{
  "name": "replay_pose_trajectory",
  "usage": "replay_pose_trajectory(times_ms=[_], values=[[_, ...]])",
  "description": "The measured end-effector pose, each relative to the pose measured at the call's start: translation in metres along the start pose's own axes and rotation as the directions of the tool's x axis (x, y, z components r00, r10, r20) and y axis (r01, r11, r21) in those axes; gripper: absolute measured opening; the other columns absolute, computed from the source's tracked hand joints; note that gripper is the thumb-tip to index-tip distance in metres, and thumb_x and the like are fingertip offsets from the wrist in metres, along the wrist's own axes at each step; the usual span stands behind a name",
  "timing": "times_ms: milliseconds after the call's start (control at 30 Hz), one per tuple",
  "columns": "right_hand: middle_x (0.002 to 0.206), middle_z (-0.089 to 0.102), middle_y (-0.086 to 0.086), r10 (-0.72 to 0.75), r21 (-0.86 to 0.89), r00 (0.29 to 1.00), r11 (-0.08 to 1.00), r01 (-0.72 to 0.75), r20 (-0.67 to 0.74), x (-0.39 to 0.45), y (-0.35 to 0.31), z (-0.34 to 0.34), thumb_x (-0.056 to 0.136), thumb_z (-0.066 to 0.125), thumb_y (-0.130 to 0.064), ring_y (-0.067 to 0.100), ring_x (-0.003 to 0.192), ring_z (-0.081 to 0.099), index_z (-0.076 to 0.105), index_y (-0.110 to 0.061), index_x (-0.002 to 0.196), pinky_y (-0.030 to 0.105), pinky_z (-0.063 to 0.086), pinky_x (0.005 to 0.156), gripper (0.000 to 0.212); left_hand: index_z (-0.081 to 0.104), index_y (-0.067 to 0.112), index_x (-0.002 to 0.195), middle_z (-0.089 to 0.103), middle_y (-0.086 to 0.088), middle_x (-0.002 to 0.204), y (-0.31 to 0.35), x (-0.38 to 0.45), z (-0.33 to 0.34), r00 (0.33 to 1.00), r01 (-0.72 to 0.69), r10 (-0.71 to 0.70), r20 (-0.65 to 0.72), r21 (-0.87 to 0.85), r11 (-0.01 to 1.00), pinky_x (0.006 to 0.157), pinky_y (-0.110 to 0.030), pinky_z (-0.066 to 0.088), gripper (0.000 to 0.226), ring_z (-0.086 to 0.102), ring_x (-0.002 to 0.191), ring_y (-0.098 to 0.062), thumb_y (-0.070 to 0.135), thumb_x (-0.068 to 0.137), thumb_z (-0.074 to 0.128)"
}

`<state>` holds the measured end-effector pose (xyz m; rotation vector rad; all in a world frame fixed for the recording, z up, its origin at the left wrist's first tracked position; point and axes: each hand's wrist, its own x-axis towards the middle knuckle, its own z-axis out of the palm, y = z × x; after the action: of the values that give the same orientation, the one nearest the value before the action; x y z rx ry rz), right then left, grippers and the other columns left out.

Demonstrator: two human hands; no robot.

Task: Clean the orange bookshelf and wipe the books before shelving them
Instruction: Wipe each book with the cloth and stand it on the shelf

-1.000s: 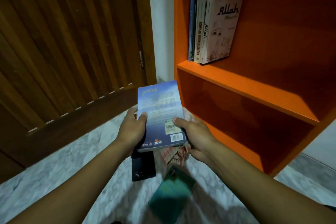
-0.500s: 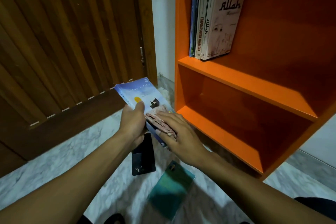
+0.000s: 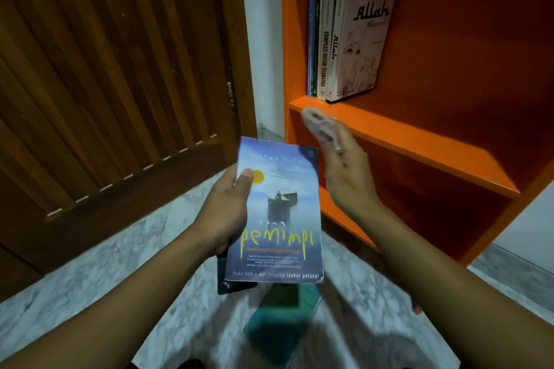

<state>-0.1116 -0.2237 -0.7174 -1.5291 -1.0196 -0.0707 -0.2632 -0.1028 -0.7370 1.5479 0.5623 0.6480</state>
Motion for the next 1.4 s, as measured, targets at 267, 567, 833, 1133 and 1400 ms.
replay_pose_trajectory(times_ms=[267,567,833,1133,1400], values=[[0.140,0.059,-0.002,0.090,-0.074,0.962,0.995,-0.073,0.257,-0.046,0.012,0.022,0.099,0.045,-0.035,0.016,0.134,0.050,0.055,-0.019,0.138,0.029,0.041,0.107,0.043,0.063,0.015,0.112,0.069,-0.013,0.117,0.002,0.006,0.008,0.988,-0.002,-0.023,-0.155,-0.157,0.988,0.100,-0.061,0.047,0.031,0.063,0.113,-0.039,0.039,0.100,0.047],[0.103,0.071,-0.011,0.044,0.042,0.904,0.997,-0.068,0.425,-0.065,-0.002,0.026,0.101,0.046,-0.026,-0.005,0.090,0.063,0.065,-0.010,0.109,0.016,0.044,0.073,0.026,0.060,0.018,0.096,0.071,-0.005,0.098,-0.004,0.030,-0.032,0.885,0.066,-0.230,-0.406,-0.379,0.923,0.095,-0.060,0.050,0.029,0.067,0.104,-0.040,0.035,0.107,0.038],[0.096,0.072,-0.011,0.218,0.060,0.944,0.969,-0.240,0.247,-0.046,0.011,0.020,0.103,0.045,-0.028,0.008,0.090,0.068,0.066,-0.024,0.109,0.037,0.052,0.080,0.022,0.054,0.016,0.082,0.049,-0.006,0.077,-0.017,0.022,-0.043,0.936,0.041,-0.011,-0.351,0.078,0.996,0.061,-0.033,0.031,0.032,0.041,0.066,-0.020,0.036,0.104,0.042],[0.147,0.049,-0.012,0.183,0.063,0.983,0.981,-0.181,-0.024,-0.026,0.006,0.034,0.104,0.037,-0.038,0.003,0.137,0.042,0.047,-0.042,0.138,0.036,0.032,0.116,0.036,0.066,0.013,0.108,0.069,-0.009,0.112,-0.034,0.003,0.026,0.984,0.177,-0.176,0.031,-0.019,0.984,0.092,-0.032,0.049,0.031,0.063,0.101,-0.021,0.038,0.102,0.049],[0.163,0.012,-0.019,0.296,-0.153,0.902,0.953,-0.260,0.314,-0.065,0.006,0.060,0.106,0.036,-0.035,0.001,0.146,-0.009,0.025,-0.042,0.153,0.030,-0.004,0.122,0.049,0.062,0.005,0.127,0.066,-0.026,0.121,-0.023,0.028,0.019,0.903,0.399,-0.417,0.103,-0.561,0.726,0.095,-0.047,0.055,0.039,0.067,0.109,-0.038,0.031,0.102,0.048]])
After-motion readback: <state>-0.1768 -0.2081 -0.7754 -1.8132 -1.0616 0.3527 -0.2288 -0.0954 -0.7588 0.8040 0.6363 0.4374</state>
